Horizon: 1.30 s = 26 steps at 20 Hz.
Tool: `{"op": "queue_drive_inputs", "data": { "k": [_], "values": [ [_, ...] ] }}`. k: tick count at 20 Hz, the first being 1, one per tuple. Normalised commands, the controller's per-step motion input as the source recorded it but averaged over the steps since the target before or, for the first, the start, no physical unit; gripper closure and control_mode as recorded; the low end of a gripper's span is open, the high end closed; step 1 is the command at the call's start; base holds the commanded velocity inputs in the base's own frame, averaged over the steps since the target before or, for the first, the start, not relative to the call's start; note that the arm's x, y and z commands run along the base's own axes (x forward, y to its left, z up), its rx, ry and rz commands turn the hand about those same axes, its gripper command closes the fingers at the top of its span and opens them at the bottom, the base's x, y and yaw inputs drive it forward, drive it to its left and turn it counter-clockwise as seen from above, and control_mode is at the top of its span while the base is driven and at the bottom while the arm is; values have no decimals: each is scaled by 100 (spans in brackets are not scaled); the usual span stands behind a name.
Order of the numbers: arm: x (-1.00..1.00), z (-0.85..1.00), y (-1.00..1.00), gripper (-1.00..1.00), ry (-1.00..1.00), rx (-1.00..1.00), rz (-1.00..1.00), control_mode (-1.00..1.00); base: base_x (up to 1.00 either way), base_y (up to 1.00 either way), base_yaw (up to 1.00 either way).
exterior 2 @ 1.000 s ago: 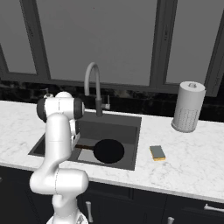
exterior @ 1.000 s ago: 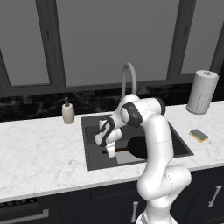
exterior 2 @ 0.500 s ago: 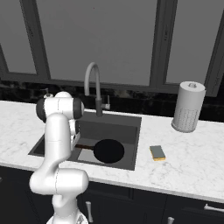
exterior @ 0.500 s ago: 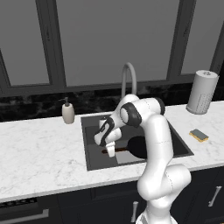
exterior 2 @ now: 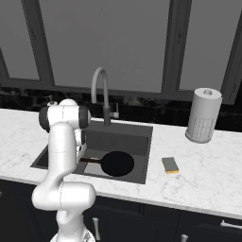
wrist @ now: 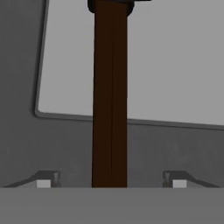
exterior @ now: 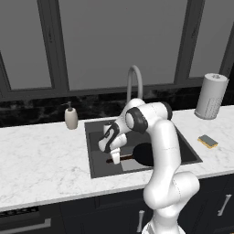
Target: Pick the pan and sponge and place them into the sink. Then turn on the water.
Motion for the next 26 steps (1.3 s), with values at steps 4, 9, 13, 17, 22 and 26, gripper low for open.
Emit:
{"op": "queue_drive_inputs", "data": {
  "k": [4, 9, 13, 17, 22, 26],
  "values": [
    [0, 0, 0, -100, 0, 0, 0, -100, 0, 0, 0],
    [-16, 35, -11, -100, 2, 1, 1, -100, 0, 0, 0],
    [-70, 95, -29, -100, 0, 1, 10, -100, 0, 0, 0],
    [-90, 98, -24, -100, 0, 4, 7, -100, 0, 0, 0],
    [-77, 98, -3, -100, 0, 1, 1, -100, 0, 0, 0],
    [-71, 100, -6, -100, 0, 1, 3, -100, 0, 0, 0]
  ]
}}
